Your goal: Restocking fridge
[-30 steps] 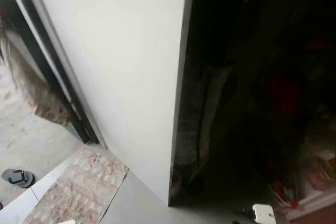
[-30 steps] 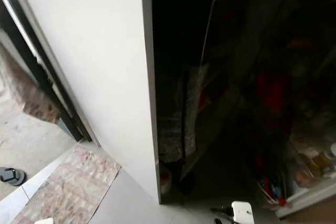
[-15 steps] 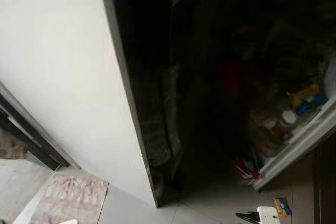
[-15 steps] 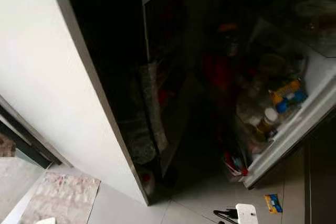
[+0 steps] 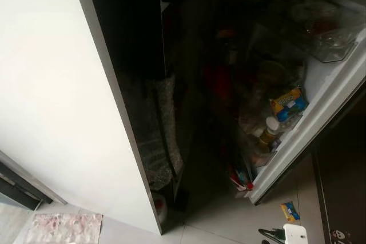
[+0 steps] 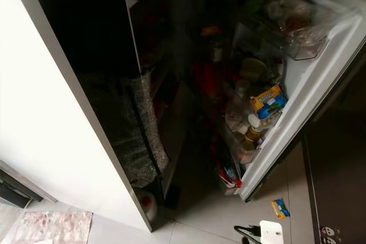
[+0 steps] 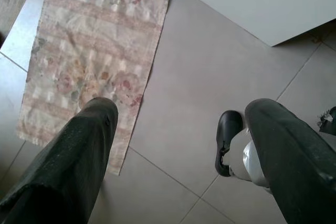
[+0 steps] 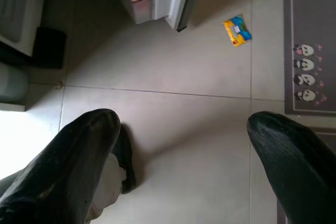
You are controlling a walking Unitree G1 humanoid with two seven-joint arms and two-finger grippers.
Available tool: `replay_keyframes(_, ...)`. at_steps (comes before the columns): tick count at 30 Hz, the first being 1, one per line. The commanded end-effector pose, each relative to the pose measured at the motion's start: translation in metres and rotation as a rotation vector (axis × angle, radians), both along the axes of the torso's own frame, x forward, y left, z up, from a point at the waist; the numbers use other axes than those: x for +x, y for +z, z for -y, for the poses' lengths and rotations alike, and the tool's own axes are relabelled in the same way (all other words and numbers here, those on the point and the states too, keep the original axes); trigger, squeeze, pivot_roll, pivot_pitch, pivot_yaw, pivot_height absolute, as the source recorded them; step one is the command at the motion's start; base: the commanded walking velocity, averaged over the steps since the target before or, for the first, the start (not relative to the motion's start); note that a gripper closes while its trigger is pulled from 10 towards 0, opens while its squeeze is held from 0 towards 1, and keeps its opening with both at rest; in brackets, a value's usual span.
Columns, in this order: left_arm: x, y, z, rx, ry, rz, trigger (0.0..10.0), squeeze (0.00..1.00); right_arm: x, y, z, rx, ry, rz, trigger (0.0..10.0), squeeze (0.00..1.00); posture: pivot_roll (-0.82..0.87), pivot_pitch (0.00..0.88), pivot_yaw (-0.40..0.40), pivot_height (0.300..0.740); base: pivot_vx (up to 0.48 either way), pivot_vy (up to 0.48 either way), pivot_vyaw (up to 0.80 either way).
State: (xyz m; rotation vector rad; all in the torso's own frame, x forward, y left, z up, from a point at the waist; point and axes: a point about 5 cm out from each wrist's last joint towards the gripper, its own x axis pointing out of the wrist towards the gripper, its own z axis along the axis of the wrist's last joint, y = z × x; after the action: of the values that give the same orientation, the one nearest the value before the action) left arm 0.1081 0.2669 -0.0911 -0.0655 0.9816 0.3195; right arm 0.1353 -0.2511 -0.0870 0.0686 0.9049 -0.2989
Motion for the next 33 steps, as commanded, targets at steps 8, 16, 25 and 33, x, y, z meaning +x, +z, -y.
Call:
replay_keyframes(8, -0.004, 0.000, -0.005, -0.003, -0.005, -0.025, 10.0, 0.00, 0.001, 0.004, 0.004, -0.040, -0.115, 0.088, 10.0, 0.00, -0.05, 0.055, 0.062, 0.740, 0.000, 0.000, 0.00)
replay_keyframes(16, -0.001, -0.002, 0.004, -0.009, -0.010, -0.032, 10.0, 0.00, -0.003, 0.009, 0.011, -0.160, -0.290, 0.151, 10.0, 0.00, -0.05, 0.052, 0.061, 0.740, 0.000, 0.000, 0.00)
replay_keyframes(25, -0.001, -0.002, 0.001, -0.005, -0.008, -0.035, 10.0, 0.00, 0.060, 0.071, 0.050, -0.441, -0.366, 0.479, 10.0, 0.00, -0.06, 0.054, 0.067, 0.740, 0.000, 0.000, 0.00)
replay_keyframes(33, -0.006, 0.000, -0.006, -0.002, 0.001, -0.037, 10.0, 0.00, 0.062, 0.098, 0.070, -0.564, -0.508, 0.594, 10.0, 0.00, -0.06, 0.050, 0.064, 0.740, 0.000, 0.000, 0.00)
